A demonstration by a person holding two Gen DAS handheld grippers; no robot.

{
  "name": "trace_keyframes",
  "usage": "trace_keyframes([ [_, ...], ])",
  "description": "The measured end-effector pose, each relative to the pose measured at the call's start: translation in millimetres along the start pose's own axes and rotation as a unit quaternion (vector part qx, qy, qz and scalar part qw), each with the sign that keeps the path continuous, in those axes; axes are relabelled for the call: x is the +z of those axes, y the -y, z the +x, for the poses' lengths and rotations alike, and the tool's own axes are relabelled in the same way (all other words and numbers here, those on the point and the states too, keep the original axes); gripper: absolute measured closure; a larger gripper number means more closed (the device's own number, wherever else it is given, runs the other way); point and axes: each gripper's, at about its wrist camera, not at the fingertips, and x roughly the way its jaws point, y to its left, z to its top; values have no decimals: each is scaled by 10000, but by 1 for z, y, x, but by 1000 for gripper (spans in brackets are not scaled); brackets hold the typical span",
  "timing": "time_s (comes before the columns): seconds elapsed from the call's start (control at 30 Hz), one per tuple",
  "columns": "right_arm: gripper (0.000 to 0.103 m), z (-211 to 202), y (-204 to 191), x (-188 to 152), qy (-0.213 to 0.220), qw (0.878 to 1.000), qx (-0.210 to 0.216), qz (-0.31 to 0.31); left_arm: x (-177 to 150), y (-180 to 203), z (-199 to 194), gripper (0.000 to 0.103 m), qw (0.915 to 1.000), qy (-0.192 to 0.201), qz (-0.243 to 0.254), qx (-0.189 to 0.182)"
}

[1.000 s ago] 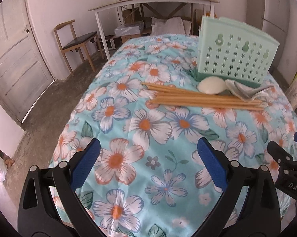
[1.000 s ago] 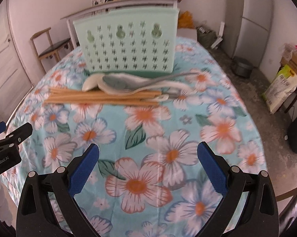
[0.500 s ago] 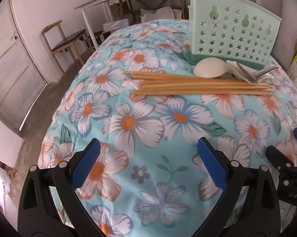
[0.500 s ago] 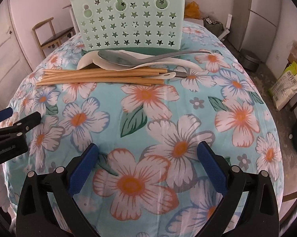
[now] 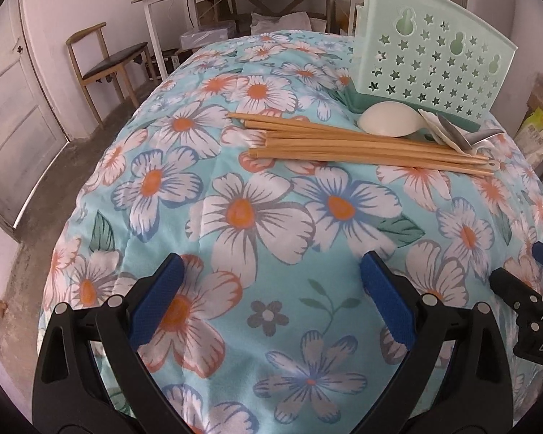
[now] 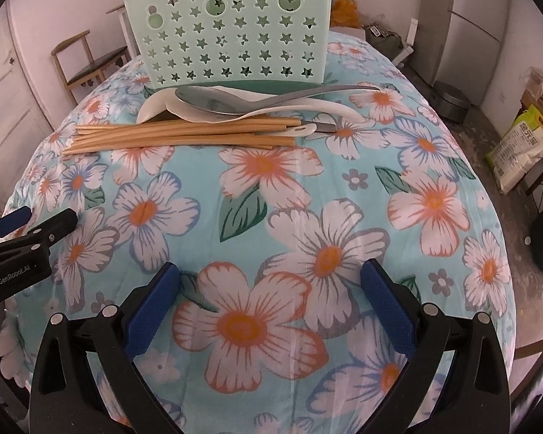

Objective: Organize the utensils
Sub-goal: 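Move both grippers toward the utensils lying before the green holder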

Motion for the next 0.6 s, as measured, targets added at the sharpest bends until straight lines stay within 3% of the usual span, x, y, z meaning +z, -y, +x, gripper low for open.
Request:
trace_keyframes([
  [0.6,6,-3,0,-3,-103,9999,-1,60,-2,0,0,8,10000,25,-27,-33],
])
